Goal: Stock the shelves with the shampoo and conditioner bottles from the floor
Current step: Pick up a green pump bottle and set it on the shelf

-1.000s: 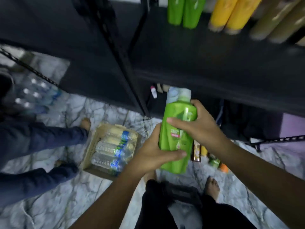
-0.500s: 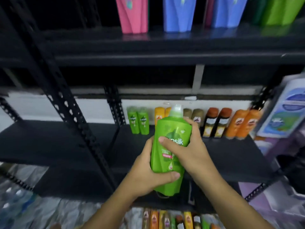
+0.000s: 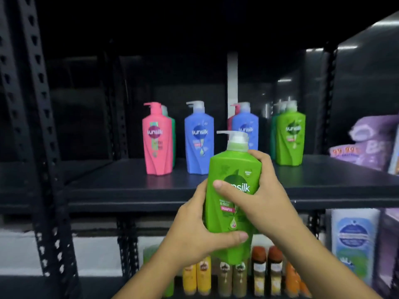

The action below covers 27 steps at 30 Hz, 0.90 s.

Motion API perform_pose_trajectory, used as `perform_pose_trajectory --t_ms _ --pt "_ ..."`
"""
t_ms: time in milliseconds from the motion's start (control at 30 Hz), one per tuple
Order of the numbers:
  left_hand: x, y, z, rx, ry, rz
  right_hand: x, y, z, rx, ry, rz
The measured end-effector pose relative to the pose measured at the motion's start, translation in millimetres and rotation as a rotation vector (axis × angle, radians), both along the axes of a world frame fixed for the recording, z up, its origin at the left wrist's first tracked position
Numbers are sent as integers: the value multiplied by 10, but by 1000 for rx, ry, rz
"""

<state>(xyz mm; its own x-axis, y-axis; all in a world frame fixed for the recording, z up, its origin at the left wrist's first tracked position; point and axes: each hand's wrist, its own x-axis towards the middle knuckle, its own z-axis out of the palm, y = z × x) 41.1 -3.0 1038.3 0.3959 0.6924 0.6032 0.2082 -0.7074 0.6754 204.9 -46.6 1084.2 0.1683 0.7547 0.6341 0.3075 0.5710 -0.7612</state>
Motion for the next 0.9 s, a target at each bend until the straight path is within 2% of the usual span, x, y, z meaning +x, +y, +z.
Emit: perform_pose_trajectory --t_ms 200,467,700,900 --pt "232 155 602 147 26 7 234 127 566 114 -52 -27" --pt "553 528 903 190 38 -16 566 441 931 68 -212 -35" --pt "749 955 866 108 31 -87 763 740 933 42 -313 -106" --pt "750 1265 815 -18 103 -258 989 911 653 -77 -315 -2"
